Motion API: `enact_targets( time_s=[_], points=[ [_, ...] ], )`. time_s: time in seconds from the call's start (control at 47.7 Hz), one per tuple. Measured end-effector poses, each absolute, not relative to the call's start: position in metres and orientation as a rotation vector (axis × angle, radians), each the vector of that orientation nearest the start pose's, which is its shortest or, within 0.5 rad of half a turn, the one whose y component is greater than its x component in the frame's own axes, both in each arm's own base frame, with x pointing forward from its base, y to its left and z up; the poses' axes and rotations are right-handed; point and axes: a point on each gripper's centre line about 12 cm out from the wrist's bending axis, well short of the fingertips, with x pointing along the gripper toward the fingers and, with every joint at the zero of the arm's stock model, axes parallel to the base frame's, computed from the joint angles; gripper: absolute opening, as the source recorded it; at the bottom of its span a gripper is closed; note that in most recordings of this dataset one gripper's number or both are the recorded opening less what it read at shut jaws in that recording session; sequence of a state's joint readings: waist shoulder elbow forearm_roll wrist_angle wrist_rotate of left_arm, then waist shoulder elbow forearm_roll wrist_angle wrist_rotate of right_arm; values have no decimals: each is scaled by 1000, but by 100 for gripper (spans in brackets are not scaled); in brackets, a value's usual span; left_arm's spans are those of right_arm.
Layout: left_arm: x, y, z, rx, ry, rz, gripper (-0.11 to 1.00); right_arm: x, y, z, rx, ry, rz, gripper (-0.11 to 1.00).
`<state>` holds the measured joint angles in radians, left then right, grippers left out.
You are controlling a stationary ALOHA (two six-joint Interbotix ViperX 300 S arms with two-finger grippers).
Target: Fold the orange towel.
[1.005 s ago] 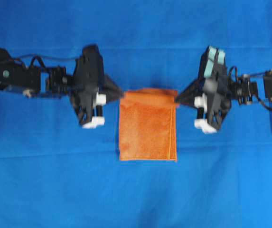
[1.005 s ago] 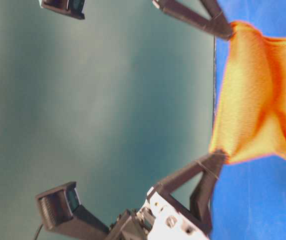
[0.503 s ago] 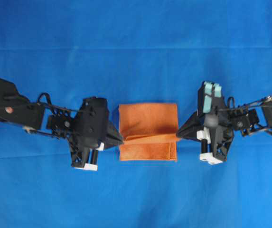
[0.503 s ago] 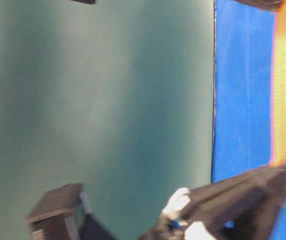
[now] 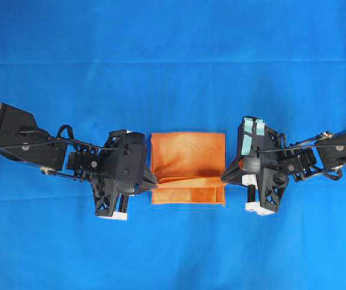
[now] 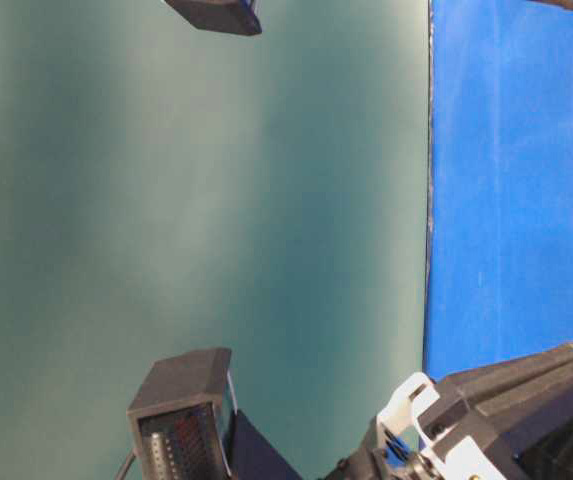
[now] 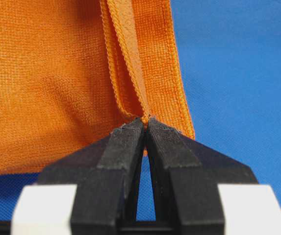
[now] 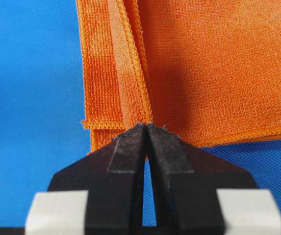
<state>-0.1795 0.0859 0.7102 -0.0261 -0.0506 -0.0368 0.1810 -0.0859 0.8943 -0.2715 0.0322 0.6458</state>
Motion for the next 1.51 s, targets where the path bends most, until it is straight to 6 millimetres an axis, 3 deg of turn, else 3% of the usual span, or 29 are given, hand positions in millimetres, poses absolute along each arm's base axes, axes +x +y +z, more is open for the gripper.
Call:
enact_targets(
  time_s=[0.126, 0.251, 0.398, 0.482, 0.649, 0.964, 1.173, 1.362, 1.508],
  points=[
    [376, -69, 125, 8, 747, -148, 5, 315, 57, 127, 274, 853, 3, 2],
    [376, -70, 125, 8, 750, -150, 28, 317, 57, 125, 277, 853, 4, 6],
    [374, -70, 124, 10, 761, -151, 58, 324, 60, 129, 285, 835, 12, 48],
    [372, -69, 124, 11, 777, -149, 62, 327, 63, 134, 284, 821, 20, 64],
    [365, -69, 146, 12, 776, -153, 62, 331, 66, 157, 287, 769, 34, 58],
    [327, -61, 224, 12, 610, -168, 62, 307, 55, 227, 231, 666, 19, 58],
    [286, -51, 260, 1, 473, -166, 62, 275, 43, 262, 161, 574, 14, 58],
    [254, -36, 277, -7, 376, -136, 62, 243, 32, 285, 113, 479, 3, 58],
    [226, -22, 290, 29, 286, -102, 62, 218, 21, 292, 58, 429, -25, 58]
  ],
)
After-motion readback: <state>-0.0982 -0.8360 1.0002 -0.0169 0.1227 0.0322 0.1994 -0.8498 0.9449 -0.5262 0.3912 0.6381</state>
